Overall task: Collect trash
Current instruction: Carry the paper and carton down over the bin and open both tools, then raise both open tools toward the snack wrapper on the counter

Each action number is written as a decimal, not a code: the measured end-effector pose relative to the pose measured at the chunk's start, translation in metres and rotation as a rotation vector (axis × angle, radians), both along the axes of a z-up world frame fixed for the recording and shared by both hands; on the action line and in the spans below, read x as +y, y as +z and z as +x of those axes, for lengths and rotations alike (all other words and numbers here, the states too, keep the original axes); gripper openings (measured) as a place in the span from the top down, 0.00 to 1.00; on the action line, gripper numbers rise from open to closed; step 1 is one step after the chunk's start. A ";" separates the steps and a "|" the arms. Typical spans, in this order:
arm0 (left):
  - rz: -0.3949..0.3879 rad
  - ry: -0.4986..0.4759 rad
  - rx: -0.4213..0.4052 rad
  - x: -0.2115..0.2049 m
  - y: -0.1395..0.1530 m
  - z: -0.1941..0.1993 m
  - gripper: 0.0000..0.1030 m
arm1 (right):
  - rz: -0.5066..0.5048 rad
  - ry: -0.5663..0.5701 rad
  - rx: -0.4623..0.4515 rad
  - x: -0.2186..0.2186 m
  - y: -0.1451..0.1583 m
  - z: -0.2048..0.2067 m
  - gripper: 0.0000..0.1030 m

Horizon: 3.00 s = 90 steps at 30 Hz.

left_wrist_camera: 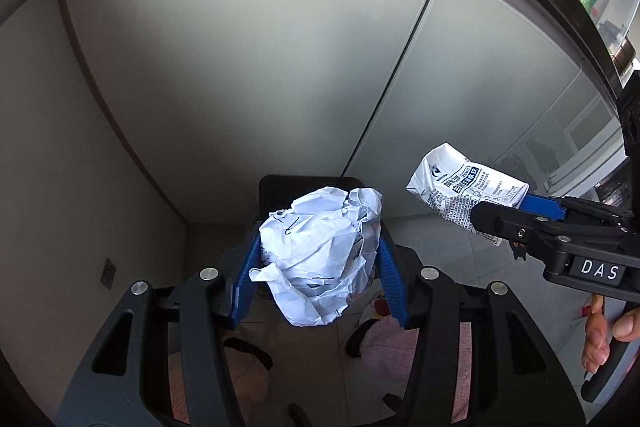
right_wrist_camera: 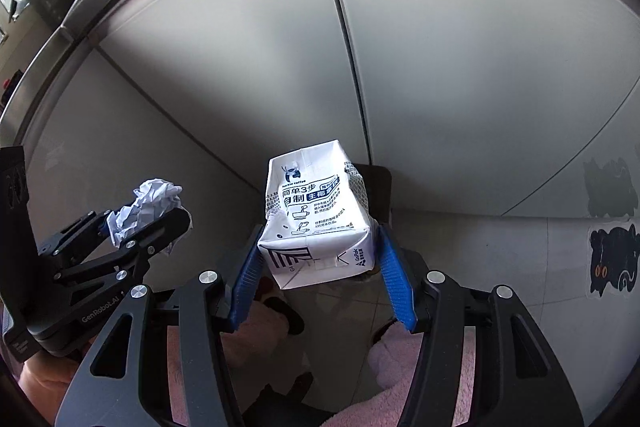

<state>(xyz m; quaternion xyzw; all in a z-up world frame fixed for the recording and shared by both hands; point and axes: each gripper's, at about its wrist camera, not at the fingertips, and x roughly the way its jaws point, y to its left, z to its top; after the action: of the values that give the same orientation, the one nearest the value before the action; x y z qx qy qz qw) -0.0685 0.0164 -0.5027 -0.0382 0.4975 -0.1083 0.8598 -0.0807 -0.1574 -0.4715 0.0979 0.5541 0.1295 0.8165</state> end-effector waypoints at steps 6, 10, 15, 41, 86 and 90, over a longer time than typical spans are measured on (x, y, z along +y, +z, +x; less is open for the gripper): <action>0.002 0.008 0.063 0.002 -0.033 0.013 0.51 | 0.002 -0.006 0.055 0.006 -0.035 0.014 0.45; 0.013 -0.003 0.106 -0.001 -0.053 0.022 0.51 | 0.002 -0.011 0.102 0.008 -0.059 0.027 0.45; 0.018 -0.018 0.174 -0.004 -0.076 0.035 0.51 | 0.011 -0.015 0.169 0.010 -0.087 0.039 0.45; 0.075 -0.055 0.329 -0.015 -0.133 0.087 0.26 | 0.044 -0.086 0.338 0.011 -0.156 0.096 0.29; 0.014 -0.013 -0.144 0.005 0.194 0.042 0.08 | 0.009 -0.091 -0.237 -0.045 0.174 0.039 0.03; 0.017 -0.010 -0.180 0.005 0.227 0.062 0.08 | 0.003 -0.111 -0.265 -0.059 0.204 0.061 0.03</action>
<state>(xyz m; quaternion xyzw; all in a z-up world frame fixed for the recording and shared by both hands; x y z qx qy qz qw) -0.0060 0.0217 -0.2761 -0.0184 0.4192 -0.1111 0.9009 -0.0202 -0.2161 -0.2674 0.1118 0.4347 0.0968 0.8883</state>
